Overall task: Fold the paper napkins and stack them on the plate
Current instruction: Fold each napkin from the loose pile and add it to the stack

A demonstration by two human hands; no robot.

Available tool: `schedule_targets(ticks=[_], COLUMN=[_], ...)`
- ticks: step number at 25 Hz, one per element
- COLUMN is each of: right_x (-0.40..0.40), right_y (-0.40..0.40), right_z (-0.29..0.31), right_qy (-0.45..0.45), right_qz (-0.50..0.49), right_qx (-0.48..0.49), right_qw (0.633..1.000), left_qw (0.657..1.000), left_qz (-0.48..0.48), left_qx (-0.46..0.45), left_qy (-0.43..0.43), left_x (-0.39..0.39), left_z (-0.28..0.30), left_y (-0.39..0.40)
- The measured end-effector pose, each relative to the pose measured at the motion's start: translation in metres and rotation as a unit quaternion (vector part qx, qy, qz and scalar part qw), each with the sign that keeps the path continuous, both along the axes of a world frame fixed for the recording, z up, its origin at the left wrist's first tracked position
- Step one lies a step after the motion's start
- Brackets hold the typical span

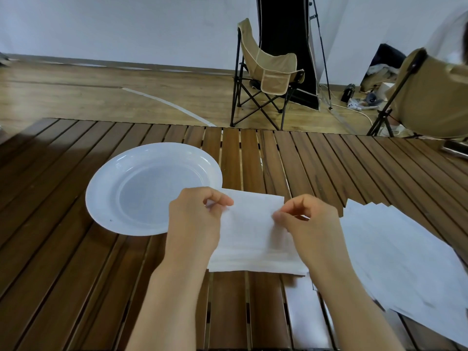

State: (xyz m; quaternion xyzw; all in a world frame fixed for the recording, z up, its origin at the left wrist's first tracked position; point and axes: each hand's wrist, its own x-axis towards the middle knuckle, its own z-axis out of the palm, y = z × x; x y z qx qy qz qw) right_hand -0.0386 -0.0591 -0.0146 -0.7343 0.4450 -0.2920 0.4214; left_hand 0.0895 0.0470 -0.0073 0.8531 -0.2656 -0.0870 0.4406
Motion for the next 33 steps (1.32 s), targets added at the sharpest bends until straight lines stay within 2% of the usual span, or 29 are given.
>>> schedule_targets(ticks=[10,14,18,20,23,25,28,30,33], right_x=[0.010,0.008,0.003,-0.006,-0.020,-0.029,-0.041,-0.045,-0.044], right_y=[0.000,0.002,0.001,-0.006,-0.018,-0.029,-0.046,-0.050,-0.049], right_z=[-0.026,-0.024,-0.011,-0.008,-0.010,-0.015,-0.029,-0.039,-0.042], right_qy=[0.171,0.175,0.123,0.144,0.240,0.338,0.468,0.498,0.490], right_qz=[0.017,0.021,-0.016,-0.053,-0.095,-0.102,-0.062,-0.030,-0.023], right_qx=[-0.146,-0.174,-0.186,-0.194,-0.167,-0.111,-0.005,0.040,0.042], right_qw=[0.974,0.969,0.975,0.969,0.952,0.929,0.882,0.866,0.870], left_qw=[0.995,0.994,0.997,0.997,0.998,0.998,0.998,0.999,0.999], left_qz=[-0.041,-0.035,-0.003,0.016,0.026,0.026,0.027,0.028,0.022], left_qx=[0.091,0.095,0.070,0.052,0.033,0.038,0.045,0.040,0.037], left_qy=[0.007,0.033,-0.029,-0.052,-0.053,-0.039,-0.022,-0.012,-0.008], left_x=[0.001,-0.001,-0.005,-0.010,-0.016,-0.017,-0.017,-0.018,-0.017], left_z=[-0.011,-0.009,0.001,0.006,0.010,0.012,0.012,0.013,0.014], left_y=[0.001,0.002,0.001,0.002,0.001,0.000,-0.001,0.000,0.000])
